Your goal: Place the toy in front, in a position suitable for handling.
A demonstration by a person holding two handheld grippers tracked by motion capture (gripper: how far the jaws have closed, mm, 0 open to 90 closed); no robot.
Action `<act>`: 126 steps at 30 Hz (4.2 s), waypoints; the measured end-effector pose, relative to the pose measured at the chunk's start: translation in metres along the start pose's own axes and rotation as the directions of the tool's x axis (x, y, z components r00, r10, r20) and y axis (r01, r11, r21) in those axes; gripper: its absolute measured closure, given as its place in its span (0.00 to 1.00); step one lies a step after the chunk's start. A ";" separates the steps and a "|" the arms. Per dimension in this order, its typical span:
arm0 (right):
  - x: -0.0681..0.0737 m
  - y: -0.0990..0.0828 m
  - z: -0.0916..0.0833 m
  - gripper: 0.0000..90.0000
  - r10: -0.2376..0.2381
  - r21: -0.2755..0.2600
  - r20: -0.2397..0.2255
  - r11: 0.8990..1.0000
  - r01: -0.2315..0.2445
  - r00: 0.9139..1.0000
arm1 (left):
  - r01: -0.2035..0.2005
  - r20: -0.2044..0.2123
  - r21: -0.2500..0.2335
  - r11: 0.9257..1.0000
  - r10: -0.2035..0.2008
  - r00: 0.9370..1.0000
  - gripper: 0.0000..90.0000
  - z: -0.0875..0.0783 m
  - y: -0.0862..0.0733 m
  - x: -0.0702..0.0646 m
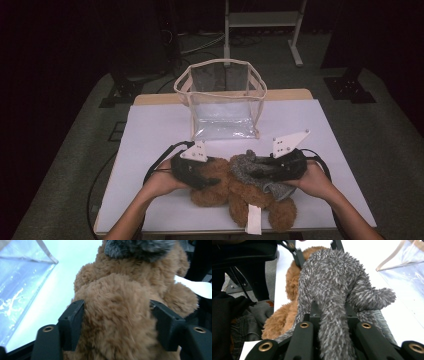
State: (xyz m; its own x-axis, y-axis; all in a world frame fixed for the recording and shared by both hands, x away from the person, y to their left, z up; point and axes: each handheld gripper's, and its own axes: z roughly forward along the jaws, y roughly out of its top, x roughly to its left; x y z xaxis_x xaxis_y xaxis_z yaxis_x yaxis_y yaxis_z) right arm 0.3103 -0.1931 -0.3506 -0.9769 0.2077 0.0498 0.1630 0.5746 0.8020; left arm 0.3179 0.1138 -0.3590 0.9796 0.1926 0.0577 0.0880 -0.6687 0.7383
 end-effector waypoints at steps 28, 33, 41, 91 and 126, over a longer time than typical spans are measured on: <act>-0.025 -0.001 -0.018 0.83 -0.008 0.065 0.077 0.998 0.003 0.997 | 0.040 0.038 -0.040 0.998 -0.039 0.999 0.40 0.037 -0.004 -0.005; -0.005 0.015 0.003 0.83 -0.083 0.072 0.034 0.994 0.080 0.996 | 0.023 0.028 -0.026 0.999 -0.022 0.999 0.40 0.046 0.005 -0.006; -0.011 -0.002 -0.007 0.84 -0.062 0.098 0.083 0.994 0.054 0.995 | 0.042 0.010 -0.053 0.998 -0.042 0.999 0.40 0.038 -0.004 0.001; -0.014 0.025 0.011 0.83 -0.047 0.115 -0.012 0.992 0.049 0.999 | 0.011 0.055 -0.058 0.998 -0.008 0.998 0.38 0.026 0.001 -0.005; -0.029 0.045 0.036 0.83 -0.023 0.123 -0.076 0.992 0.033 0.997 | -0.045 0.104 -0.042 0.998 0.050 0.993 0.44 0.028 -0.003 -0.027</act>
State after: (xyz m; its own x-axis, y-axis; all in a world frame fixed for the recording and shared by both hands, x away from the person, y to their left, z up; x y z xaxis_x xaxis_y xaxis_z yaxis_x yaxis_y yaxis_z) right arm 0.3511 -0.1451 -0.3373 -0.9881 0.1333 0.0764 0.1469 0.6741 0.7239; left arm 0.2957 0.0905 -0.3811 0.9962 0.0833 0.0238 0.0358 -0.6464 0.7622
